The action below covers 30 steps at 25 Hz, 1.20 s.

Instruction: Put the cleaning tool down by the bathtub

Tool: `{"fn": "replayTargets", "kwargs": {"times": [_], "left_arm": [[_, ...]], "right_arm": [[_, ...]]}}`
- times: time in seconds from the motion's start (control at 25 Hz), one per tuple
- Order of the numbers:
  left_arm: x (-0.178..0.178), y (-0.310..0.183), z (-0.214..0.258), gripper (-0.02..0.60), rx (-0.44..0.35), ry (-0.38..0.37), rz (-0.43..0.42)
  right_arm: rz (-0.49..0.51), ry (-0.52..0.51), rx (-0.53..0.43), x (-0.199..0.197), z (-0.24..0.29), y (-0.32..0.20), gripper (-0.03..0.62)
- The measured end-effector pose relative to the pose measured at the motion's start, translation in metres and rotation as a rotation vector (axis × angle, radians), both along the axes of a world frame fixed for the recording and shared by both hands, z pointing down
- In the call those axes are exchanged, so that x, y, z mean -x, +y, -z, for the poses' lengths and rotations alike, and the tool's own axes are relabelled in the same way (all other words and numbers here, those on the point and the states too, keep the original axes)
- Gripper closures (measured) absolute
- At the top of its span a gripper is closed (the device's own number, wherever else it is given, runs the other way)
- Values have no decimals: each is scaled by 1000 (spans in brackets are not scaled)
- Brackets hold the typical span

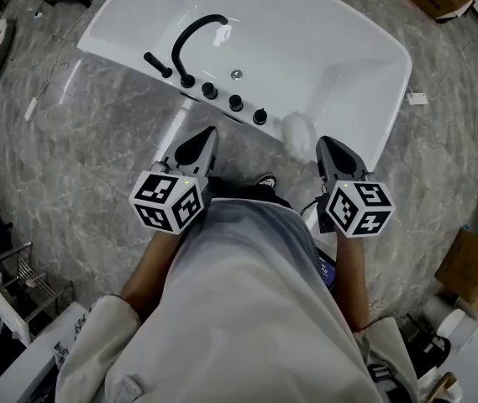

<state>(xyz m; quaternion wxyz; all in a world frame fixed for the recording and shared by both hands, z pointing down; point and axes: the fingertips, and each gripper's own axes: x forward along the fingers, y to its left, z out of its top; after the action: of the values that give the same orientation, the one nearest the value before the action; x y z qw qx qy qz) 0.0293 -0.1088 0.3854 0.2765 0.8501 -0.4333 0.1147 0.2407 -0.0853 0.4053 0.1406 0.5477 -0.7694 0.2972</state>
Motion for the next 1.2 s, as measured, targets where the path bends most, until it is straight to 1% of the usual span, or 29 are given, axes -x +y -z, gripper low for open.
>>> {"fn": "replayTargets", "kwargs": {"times": [0.08, 0.28, 0.6, 0.76, 0.92, 1.04, 1.2], "left_arm": [[0, -1, 2, 577, -5, 4, -2], [0, -4, 2, 577, -12, 13, -2], [2, -4, 13, 577, -35, 21, 11], [1, 0, 12, 577, -32, 13, 0], [-1, 0, 9, 577, -21, -4, -5], [0, 2, 7, 577, -7, -10, -3], [-3, 4, 5, 577, 6, -18, -6]], "right_arm": [[-3, 2, -15, 1, 7, 1, 580], [-24, -30, -44, 2, 18, 0, 582], [-32, 6, -80, -7, 35, -1, 583], [-40, 22, -64, -13, 34, -2, 583], [-38, 61, -43, -19, 30, -5, 582], [-16, 67, -36, -17, 28, -6, 583], [26, 46, -28, -12, 26, -7, 583]]}}
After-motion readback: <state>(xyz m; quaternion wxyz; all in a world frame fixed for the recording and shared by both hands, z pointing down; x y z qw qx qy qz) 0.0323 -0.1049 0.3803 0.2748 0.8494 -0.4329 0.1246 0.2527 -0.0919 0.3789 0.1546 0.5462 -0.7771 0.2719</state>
